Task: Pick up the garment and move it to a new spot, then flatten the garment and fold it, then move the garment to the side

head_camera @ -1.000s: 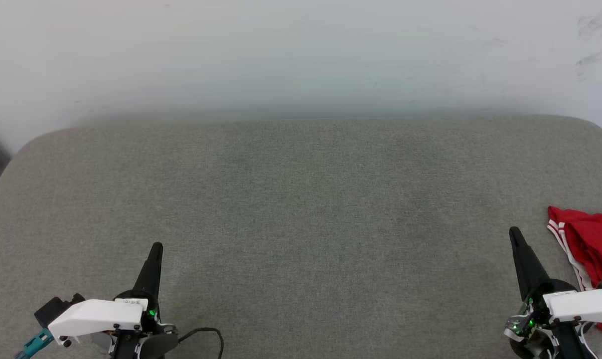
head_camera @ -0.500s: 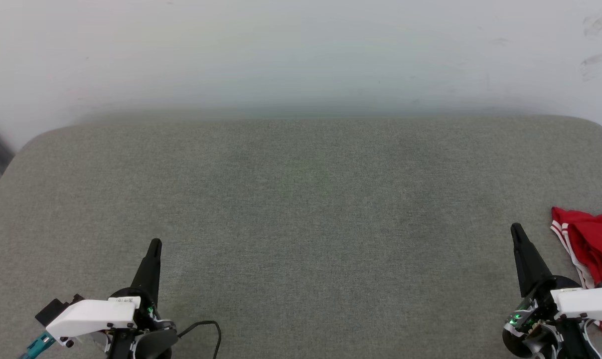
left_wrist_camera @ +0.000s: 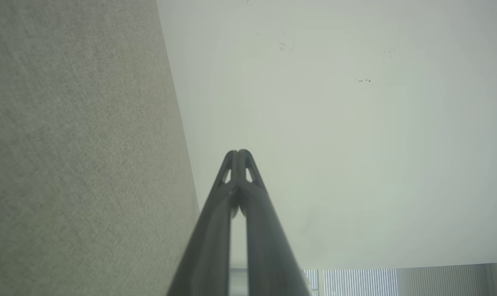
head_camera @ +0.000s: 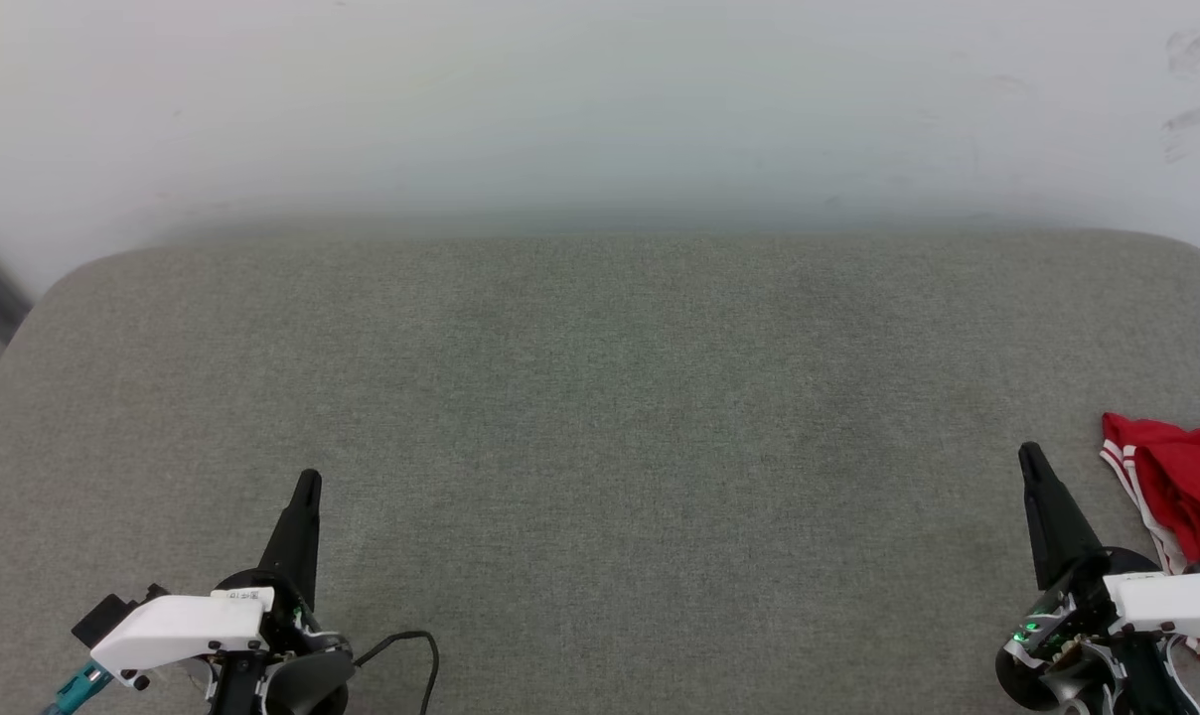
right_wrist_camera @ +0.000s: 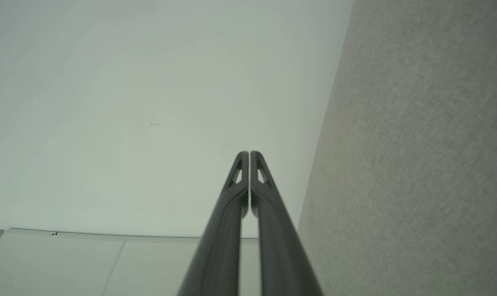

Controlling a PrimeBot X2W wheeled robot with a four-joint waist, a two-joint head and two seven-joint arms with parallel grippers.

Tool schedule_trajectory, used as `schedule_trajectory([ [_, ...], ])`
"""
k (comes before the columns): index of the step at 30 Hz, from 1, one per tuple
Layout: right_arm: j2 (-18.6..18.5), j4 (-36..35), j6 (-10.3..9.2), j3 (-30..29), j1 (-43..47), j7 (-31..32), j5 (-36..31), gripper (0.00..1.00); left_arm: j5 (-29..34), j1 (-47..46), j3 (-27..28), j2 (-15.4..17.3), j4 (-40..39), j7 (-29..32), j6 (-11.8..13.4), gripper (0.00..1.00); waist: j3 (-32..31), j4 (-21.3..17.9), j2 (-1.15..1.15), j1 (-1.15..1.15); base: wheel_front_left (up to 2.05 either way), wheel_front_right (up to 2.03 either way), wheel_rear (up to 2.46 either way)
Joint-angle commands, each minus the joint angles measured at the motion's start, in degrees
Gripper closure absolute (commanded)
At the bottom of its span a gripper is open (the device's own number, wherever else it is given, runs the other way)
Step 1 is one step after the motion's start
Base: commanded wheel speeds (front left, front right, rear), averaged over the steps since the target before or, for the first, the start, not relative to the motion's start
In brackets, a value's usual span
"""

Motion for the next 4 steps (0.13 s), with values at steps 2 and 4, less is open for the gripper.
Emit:
schedule_trajectory([
  [2,0.2,0.1,-0.02,0.0,-0.6,0.0,0.2,1.0,-0.1,-0.5,0.2,-0.1,0.0,0.2,-0.2,1.0,0.0,0.0,0.0,0.0,0.0,0.0,0.0],
  [4,0.2,0.1,-0.02,0.0,-0.6,0.0,0.2,1.0,-0.1,-0.5,0.2,-0.1,0.0,0.2,-0.2,1.0,0.0,0.0,0.0,0.0,0.0,0.0,0.0],
])
